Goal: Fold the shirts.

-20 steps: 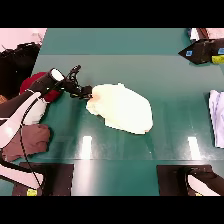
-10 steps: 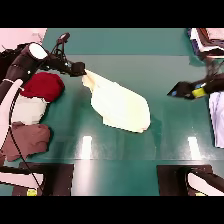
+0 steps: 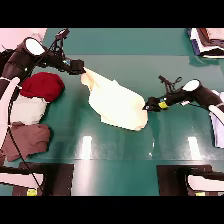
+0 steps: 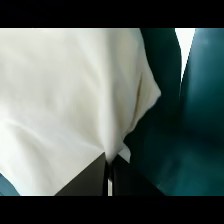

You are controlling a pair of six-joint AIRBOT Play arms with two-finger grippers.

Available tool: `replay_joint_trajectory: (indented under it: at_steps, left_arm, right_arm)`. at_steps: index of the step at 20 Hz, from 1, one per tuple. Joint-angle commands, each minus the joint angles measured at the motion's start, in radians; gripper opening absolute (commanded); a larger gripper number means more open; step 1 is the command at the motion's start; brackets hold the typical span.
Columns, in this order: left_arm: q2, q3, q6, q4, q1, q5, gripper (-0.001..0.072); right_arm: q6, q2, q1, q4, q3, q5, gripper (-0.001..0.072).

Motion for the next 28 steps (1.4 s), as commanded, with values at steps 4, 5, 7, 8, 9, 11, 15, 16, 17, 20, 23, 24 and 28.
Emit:
replay_joint_trajectory:
  at_steps: [4, 5, 7, 8, 9, 11, 15, 16, 17, 20, 23, 24, 28]
  left_arm:
    - [0.084, 0.066, -0.011, 0.047, 0.005, -0.017, 0.0020]
    - [0.126, 0.106, -0.010, 0.072, 0.005, -0.014, 0.0020]
    - [0.226, 0.211, -0.010, 0.093, 0.005, -0.014, 0.0020]
    - [0.282, 0.269, -0.010, 0.093, 0.005, -0.013, 0.0020]
    - [0.333, 0.321, -0.008, 0.091, 0.005, -0.010, 0.0021]
    - [0.432, 0.414, -0.008, 0.087, 0.005, -0.001, 0.0021]
    - [0.614, 0.465, -0.008, 0.078, 0.005, 0.051, 0.0021]
    - [0.645, 0.465, -0.008, 0.078, 0.005, 0.057, 0.0021]
    - [0.669, 0.465, -0.009, 0.073, 0.005, 0.060, 0.0020]
    - [0.684, 0.463, -0.010, 0.040, 0.005, 0.038, 0.0020]
    - [0.669, 0.392, -0.010, 0.050, 0.005, 0.005, 0.0021]
    - [0.657, 0.349, -0.010, 0.055, 0.005, -0.003, 0.0021]
    - [0.547, 0.147, -0.011, 0.121, 0.005, -0.048, 0.0021]
  right_arm:
    - [-0.045, 0.011, -0.001, -0.100, 0.227, -0.015, 0.0013]
    - [-0.044, 0.065, -0.023, -0.112, 0.279, -0.002, 0.0013]
    - [-0.042, 0.183, -0.070, -0.116, 0.389, 0.013, 0.0013]
    - [-0.042, 0.242, -0.090, -0.117, 0.440, 0.010, 0.0013]
    - [-0.042, 0.303, -0.110, -0.117, 0.491, -0.001, 0.0013]
    - [-0.042, 0.401, -0.139, -0.117, 0.574, -0.008, 0.0013]
    - [-0.042, 0.541, -0.163, -0.120, 0.693, 0.008, 0.0014]
    - [-0.038, 0.565, -0.163, -0.144, 0.709, 0.007, 0.0013]
    - [-0.023, 0.587, -0.163, -0.171, 0.724, 0.010, 0.0013]
    - [0.016, 0.623, -0.163, -0.195, 0.731, 0.021, 0.0013]
    - [0.052, 0.591, -0.163, -0.193, 0.731, 0.056, 0.0013]
    - [0.075, 0.562, -0.163, -0.193, 0.731, 0.079, 0.0013]
    - [0.110, 0.377, -0.112, -0.194, 0.696, 0.164, 0.0013]
